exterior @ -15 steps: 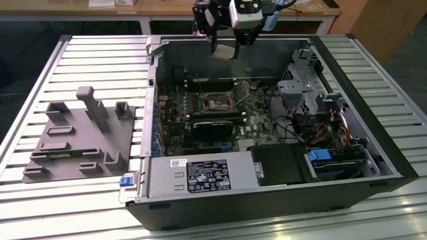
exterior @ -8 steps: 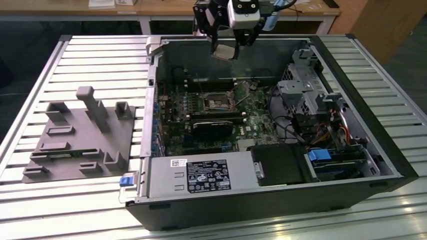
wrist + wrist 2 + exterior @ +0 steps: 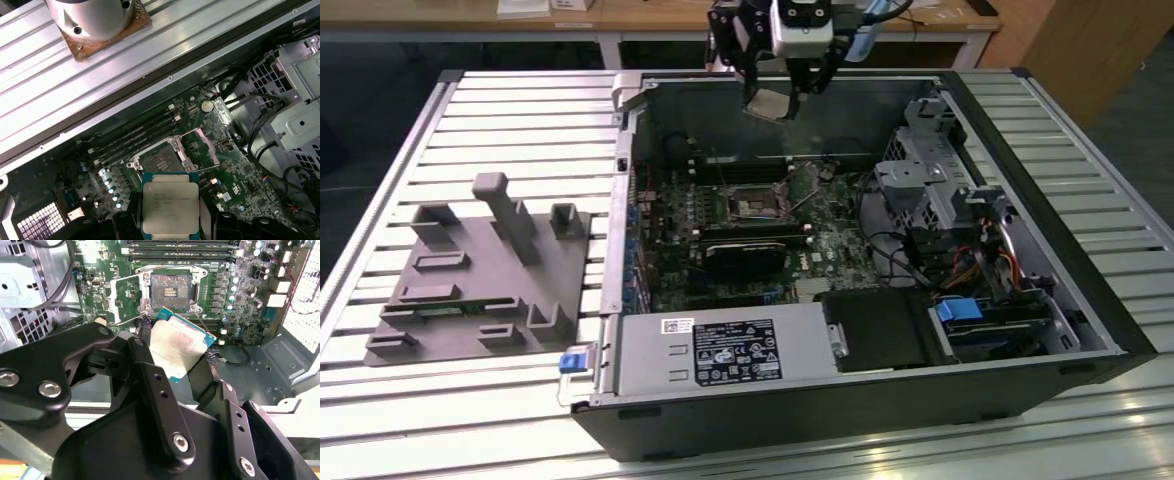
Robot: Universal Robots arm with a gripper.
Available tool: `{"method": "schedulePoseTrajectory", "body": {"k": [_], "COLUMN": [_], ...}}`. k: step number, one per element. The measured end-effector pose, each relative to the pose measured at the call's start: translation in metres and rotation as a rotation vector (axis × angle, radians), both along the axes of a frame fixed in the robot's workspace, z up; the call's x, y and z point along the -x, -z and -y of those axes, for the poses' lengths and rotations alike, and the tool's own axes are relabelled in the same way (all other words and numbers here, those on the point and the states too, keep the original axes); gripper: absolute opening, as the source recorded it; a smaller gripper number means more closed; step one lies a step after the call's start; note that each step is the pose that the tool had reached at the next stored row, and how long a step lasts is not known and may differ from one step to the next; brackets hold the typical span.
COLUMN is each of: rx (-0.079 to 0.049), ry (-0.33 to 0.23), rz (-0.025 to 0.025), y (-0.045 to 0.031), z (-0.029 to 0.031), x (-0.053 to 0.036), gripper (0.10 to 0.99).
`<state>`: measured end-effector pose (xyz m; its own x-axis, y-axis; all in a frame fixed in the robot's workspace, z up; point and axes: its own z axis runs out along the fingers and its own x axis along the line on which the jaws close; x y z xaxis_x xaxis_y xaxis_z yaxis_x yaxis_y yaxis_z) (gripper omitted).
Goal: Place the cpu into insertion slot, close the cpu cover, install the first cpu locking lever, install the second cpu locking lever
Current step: 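Place the cpu into insertion slot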
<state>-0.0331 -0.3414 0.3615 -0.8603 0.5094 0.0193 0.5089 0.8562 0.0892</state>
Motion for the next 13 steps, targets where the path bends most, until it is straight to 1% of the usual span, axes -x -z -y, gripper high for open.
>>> {"method": "schedulePoseTrajectory", "body": {"k": [13], "rx": [0.0], "ry": [0.104], "rz": [-0.0001], "y": [0.0003], "z": [0.0], "x": [0.0], "gripper": [0.545]}}
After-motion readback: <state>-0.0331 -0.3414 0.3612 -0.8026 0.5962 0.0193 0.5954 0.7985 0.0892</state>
